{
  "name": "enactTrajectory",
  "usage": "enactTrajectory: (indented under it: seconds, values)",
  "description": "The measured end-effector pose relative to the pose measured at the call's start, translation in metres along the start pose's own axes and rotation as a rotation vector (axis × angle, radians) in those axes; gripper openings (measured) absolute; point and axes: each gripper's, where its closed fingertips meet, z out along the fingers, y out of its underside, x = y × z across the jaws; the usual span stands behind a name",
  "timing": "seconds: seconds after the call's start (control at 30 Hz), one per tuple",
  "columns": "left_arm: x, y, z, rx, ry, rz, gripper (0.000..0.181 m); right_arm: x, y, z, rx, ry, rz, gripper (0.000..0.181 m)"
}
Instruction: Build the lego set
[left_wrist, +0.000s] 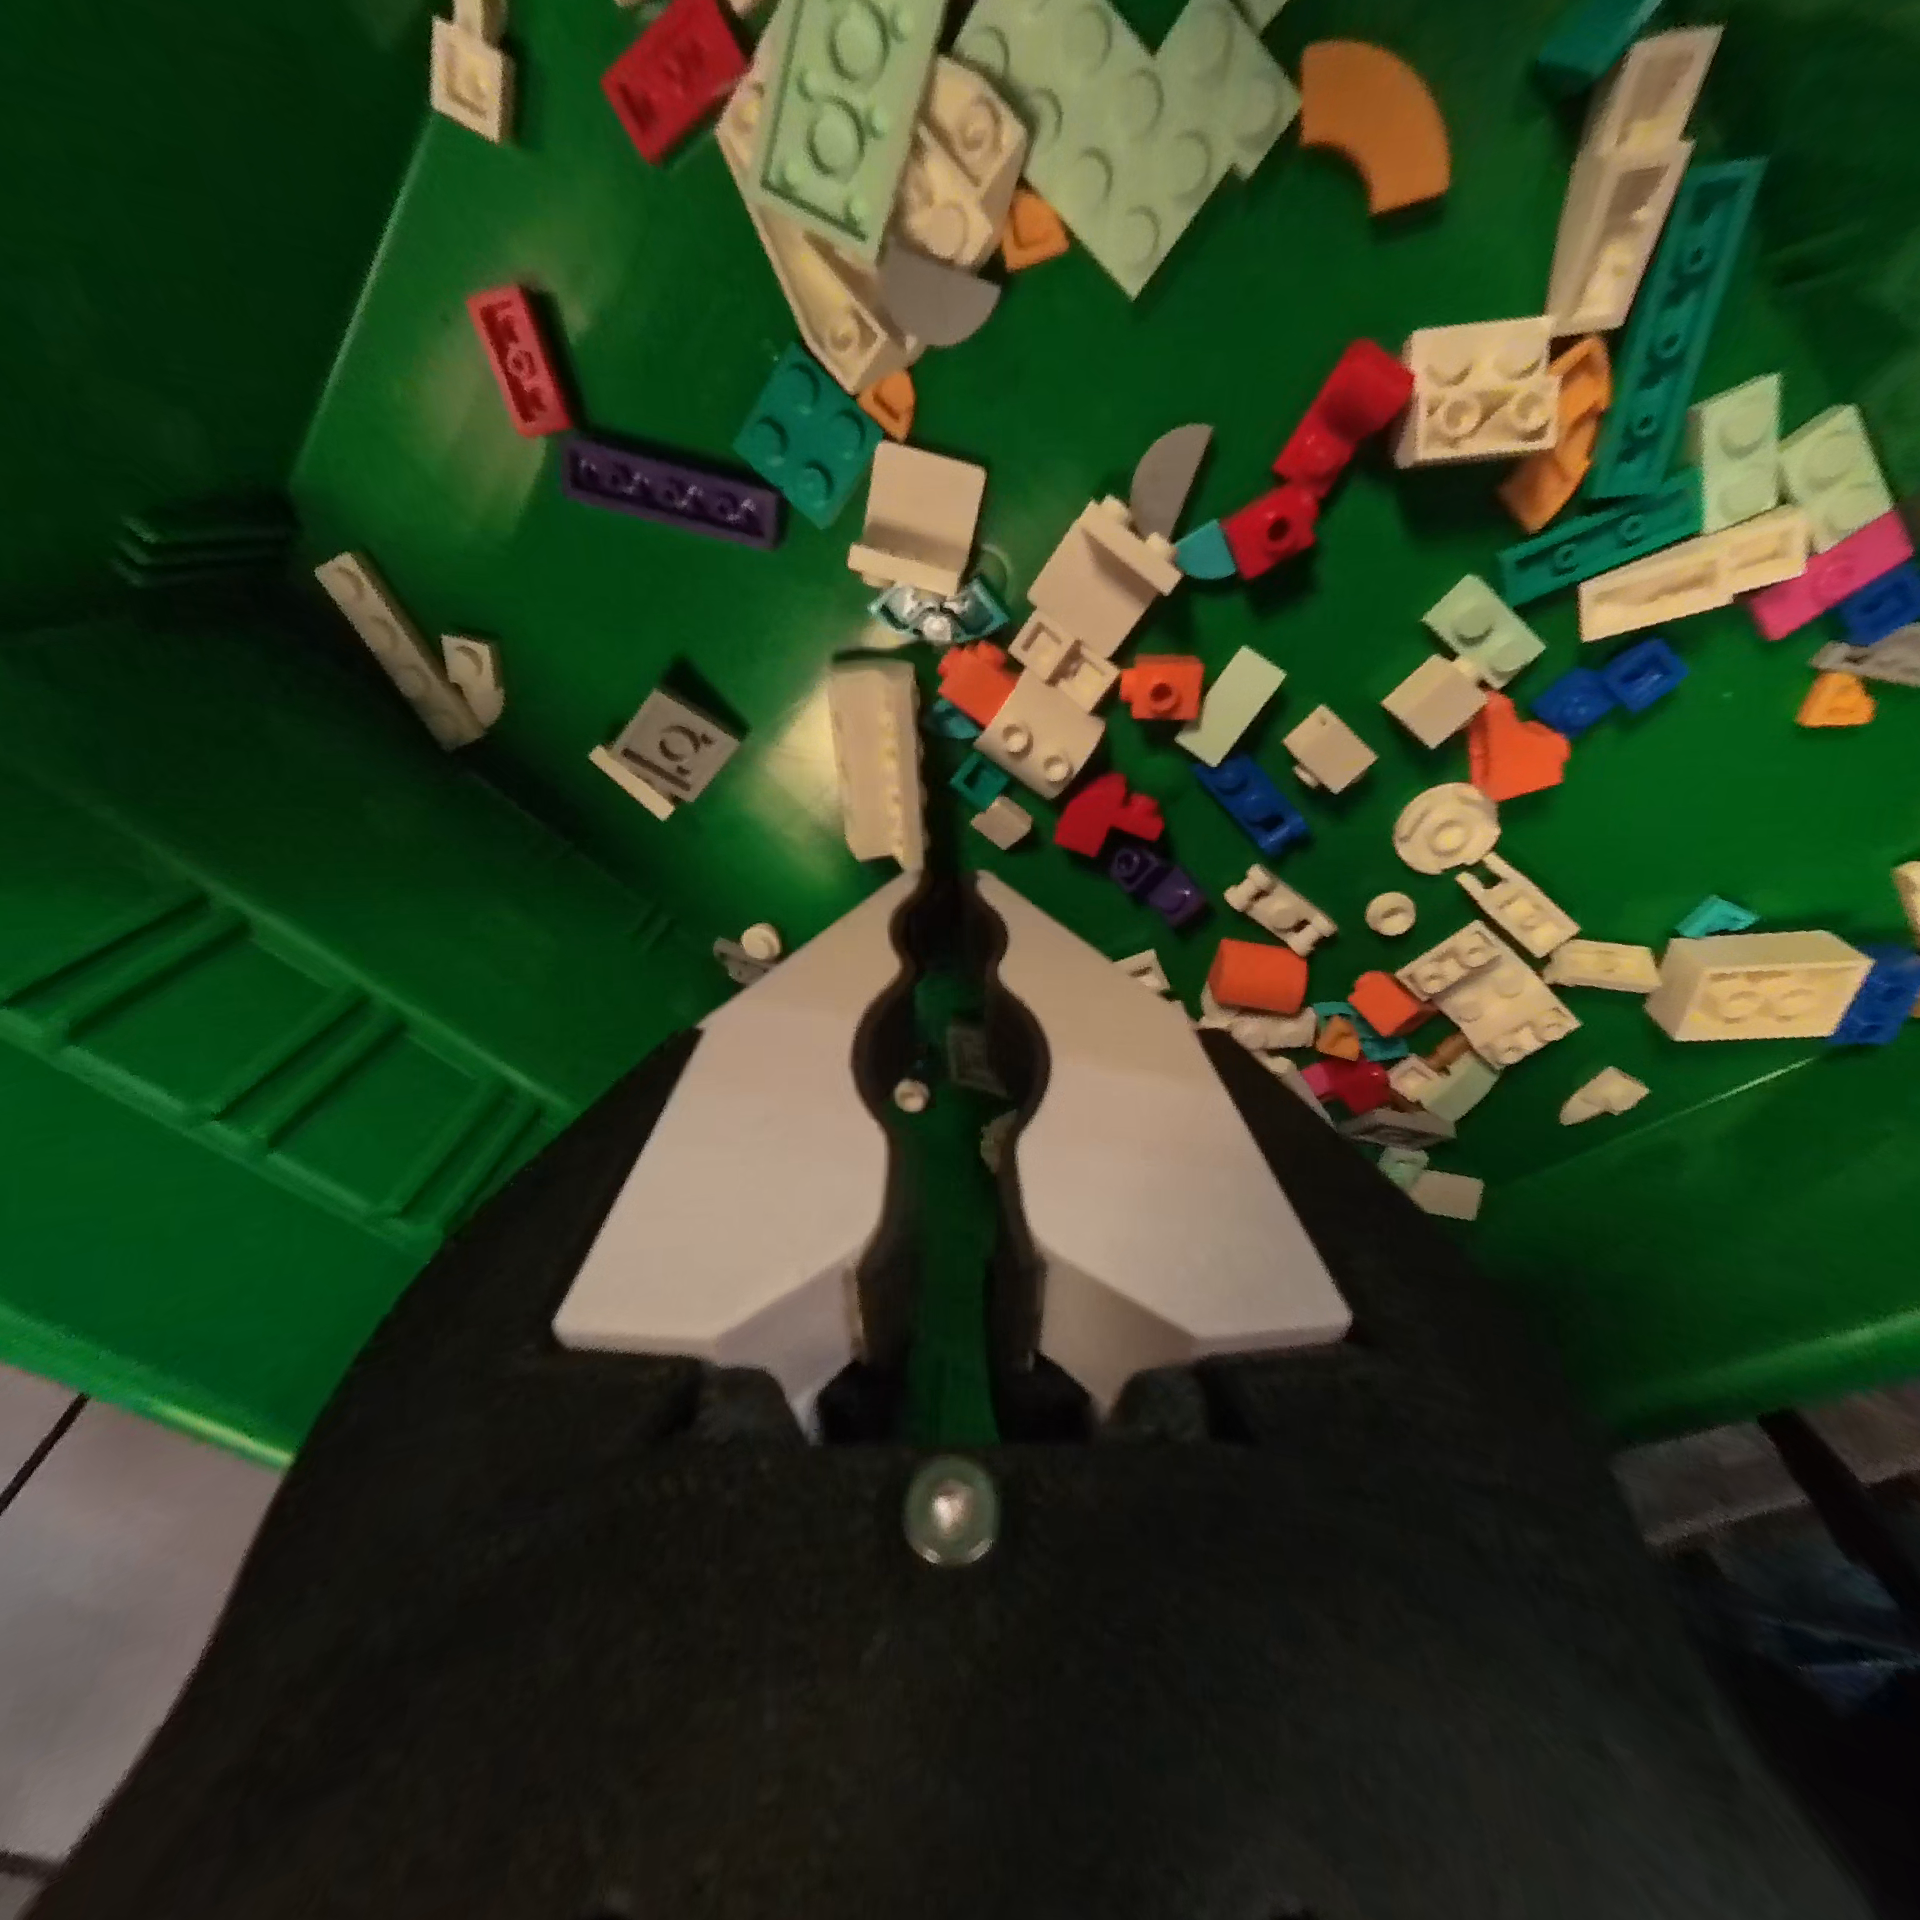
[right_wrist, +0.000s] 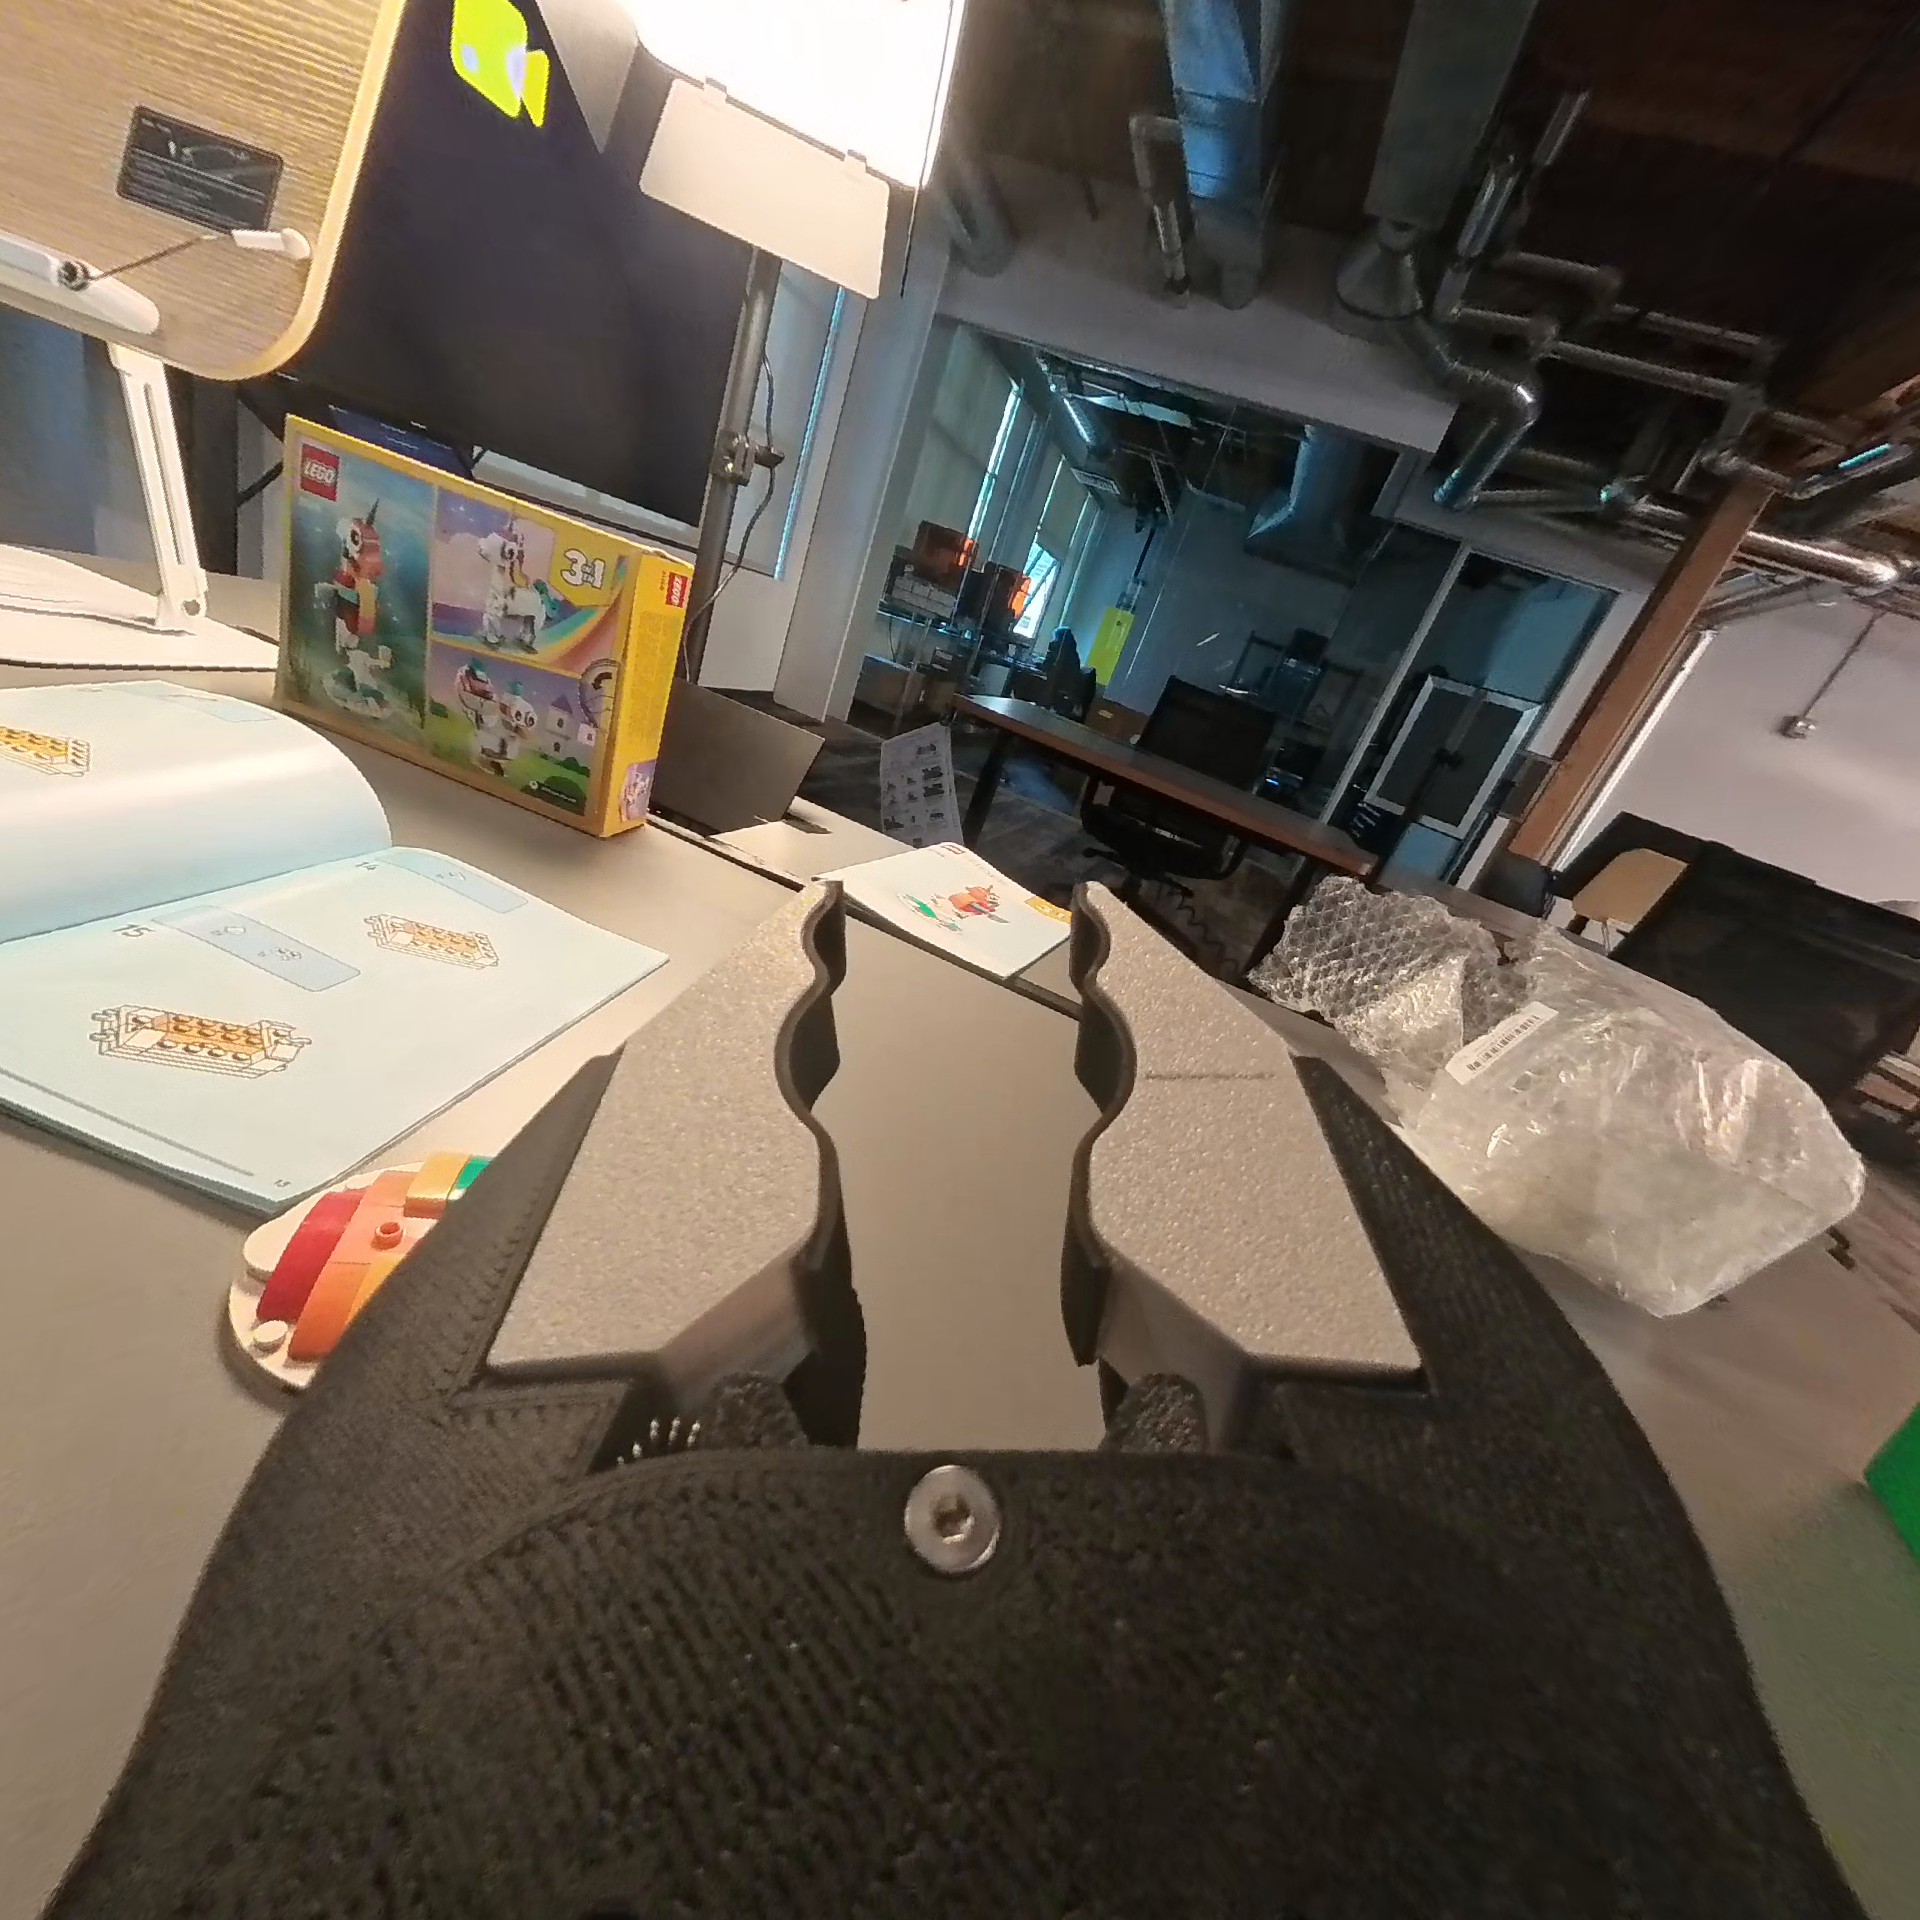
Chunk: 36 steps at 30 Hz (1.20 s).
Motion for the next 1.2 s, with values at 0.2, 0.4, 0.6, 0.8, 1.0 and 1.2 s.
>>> enactTrajectory:
  seconds: [0.2,0.4,0.6,0.8,1.0,1.2]
  values:
    - [0.005,-0.008,-0.002,0.049,0.026,0.069,0.023,0.000,0.000,0.000,-0.001,-0.001,0.006,0.042]
    - [0.010,-0.011,-0.002,0.072,0.043,0.137,0.018,0.000,0.000,0.000,0.000,-0.004,0.012,0.042]
    - [0.010,-0.011,-0.002,0.079,0.037,0.146,0.005,0.000,0.000,0.000,0.002,-0.006,0.020,0.042]
    - [0.008,-0.011,-0.013,0.165,-0.026,0.097,0.000,-0.001,-0.001,-0.001,0.012,-0.017,0.029,0.042]
    - [0.004,-0.010,-0.011,0.164,-0.038,0.047,0.002,-0.003,-0.004,-0.001,0.028,-0.035,0.041,0.042]
    - [0.010,-0.018,-0.010,0.179,0.006,0.054,0.007,-0.004,-0.004,-0.002,0.031,-0.042,0.052,0.042]
